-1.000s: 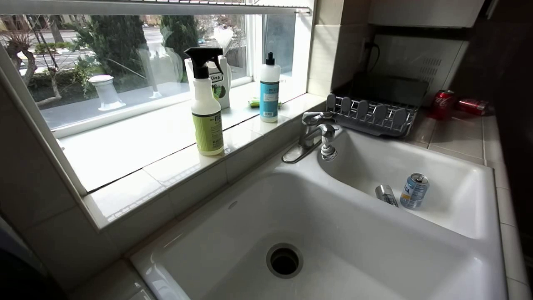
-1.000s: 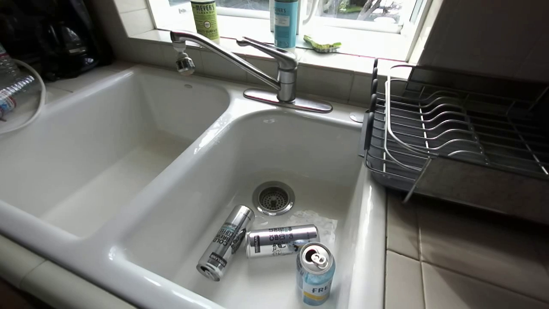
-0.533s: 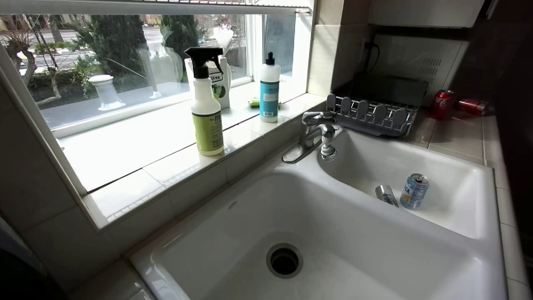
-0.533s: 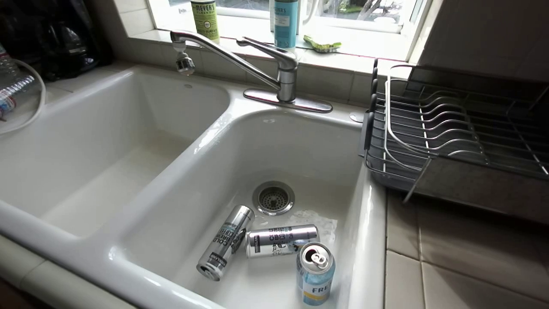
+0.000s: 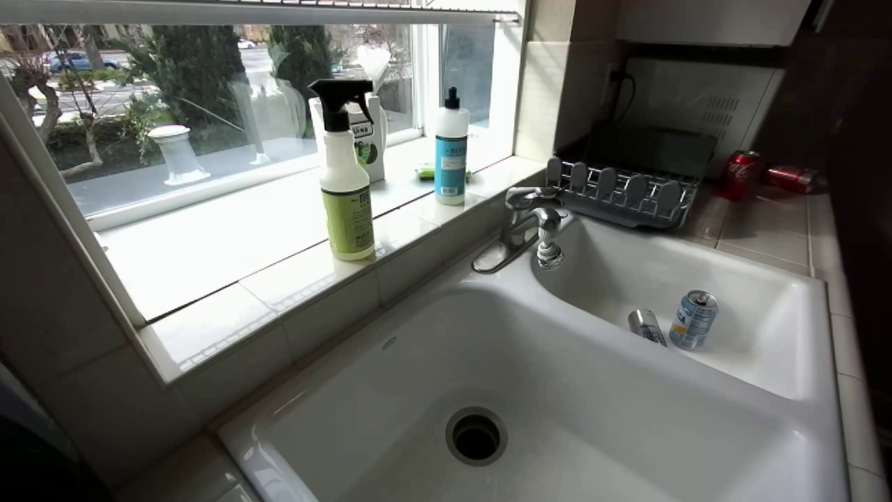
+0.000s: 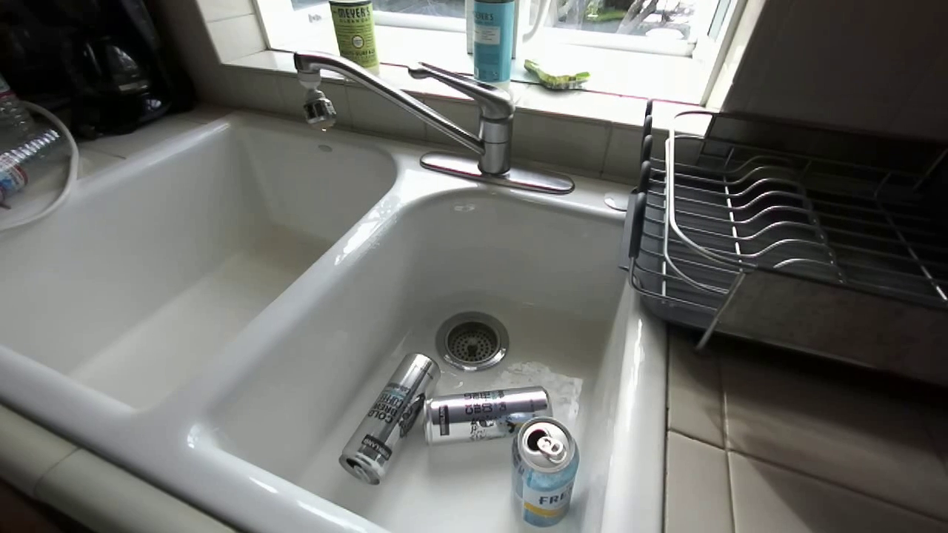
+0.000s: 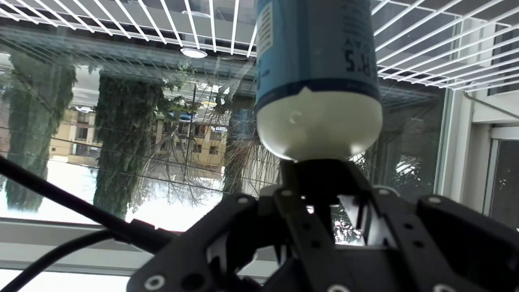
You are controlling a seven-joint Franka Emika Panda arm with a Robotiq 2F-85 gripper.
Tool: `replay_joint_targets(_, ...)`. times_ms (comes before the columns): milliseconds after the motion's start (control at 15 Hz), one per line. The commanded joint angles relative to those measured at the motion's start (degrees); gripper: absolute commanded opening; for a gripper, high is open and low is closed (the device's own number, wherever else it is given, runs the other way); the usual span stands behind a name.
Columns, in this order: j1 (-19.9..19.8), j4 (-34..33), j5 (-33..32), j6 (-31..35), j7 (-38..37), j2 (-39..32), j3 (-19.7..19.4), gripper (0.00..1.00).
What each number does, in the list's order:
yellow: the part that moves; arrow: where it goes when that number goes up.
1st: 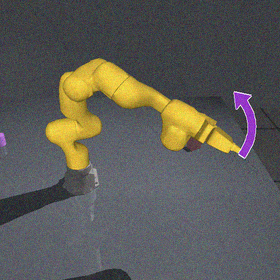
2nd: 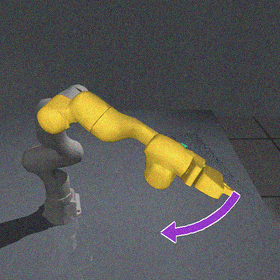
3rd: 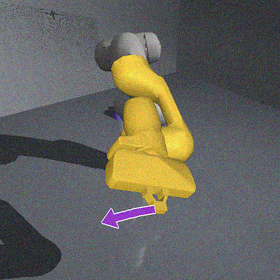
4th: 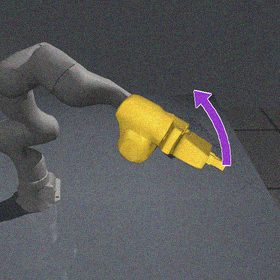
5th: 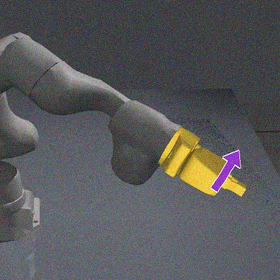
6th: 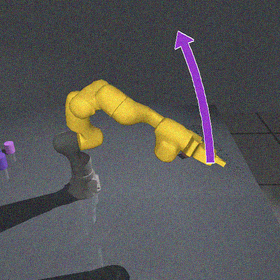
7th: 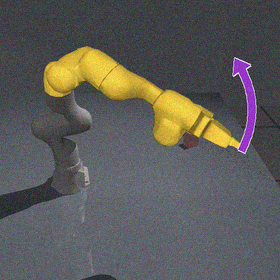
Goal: Put the bottle on the top shelf
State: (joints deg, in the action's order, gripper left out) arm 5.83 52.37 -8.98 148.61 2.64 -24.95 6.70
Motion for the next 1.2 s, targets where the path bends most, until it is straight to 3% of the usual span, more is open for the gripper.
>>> replay_joint_targets(0, 0.17, -7.15, 0.72, -2.49, 0.67, -4.4, 0.5, 0.08)
replay_joint_targets(1133, 0.15, -17.78, 0.71, -5.35, -0.49, -11.52, 0.41, 0.11)
